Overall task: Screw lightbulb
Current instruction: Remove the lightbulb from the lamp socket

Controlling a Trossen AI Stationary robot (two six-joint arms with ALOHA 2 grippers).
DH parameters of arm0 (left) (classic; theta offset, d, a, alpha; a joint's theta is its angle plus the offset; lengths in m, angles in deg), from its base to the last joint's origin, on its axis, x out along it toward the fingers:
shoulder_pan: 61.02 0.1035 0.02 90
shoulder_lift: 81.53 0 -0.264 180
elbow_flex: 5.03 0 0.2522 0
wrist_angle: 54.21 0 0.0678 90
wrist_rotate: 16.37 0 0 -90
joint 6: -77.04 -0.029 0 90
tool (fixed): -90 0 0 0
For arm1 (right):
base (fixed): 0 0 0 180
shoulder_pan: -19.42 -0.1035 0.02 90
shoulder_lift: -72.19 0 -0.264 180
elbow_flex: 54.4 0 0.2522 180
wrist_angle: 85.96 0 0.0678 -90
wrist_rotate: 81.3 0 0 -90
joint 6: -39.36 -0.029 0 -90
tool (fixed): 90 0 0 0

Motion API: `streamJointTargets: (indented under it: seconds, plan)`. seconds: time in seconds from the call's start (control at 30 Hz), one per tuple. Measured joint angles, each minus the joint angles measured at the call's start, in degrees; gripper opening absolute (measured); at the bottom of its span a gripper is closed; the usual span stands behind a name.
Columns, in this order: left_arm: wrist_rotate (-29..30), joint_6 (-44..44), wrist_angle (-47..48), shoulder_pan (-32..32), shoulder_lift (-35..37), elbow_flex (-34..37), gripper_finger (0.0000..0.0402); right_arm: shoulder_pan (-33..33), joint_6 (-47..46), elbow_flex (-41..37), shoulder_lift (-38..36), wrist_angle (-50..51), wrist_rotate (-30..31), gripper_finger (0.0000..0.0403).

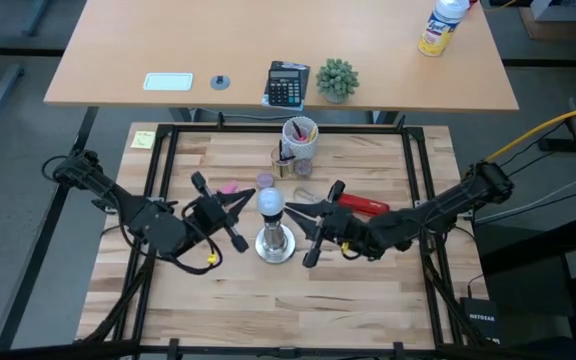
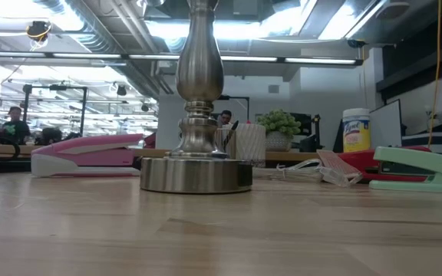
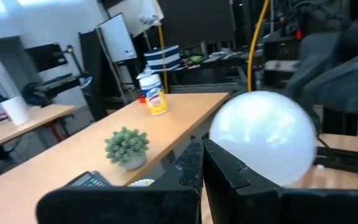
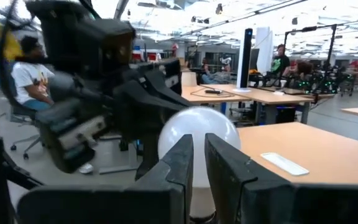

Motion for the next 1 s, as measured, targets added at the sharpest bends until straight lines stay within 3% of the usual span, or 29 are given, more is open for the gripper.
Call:
streamJointTargets:
  seconds: [0.23,0.57,1.0]
  plan:
    - [-4.3,0.9,0.0,-0.2,0.1,0.0,0.0001,0.7,0.0,0.0,1.2,-0.4,0.7,0.0048]
    - [-4.4,4.1,2.4,-2.4,0.0,0.0,0.0001,1.3,0.0,0.0,1.2,-0.3,3.8,0.0048]
    - [-5.5,5.5,2.6,-4.1,-0.5,0.0,0.0001,3.9,-0.1,0.0,1.3,0.5,2.7,0.0048]
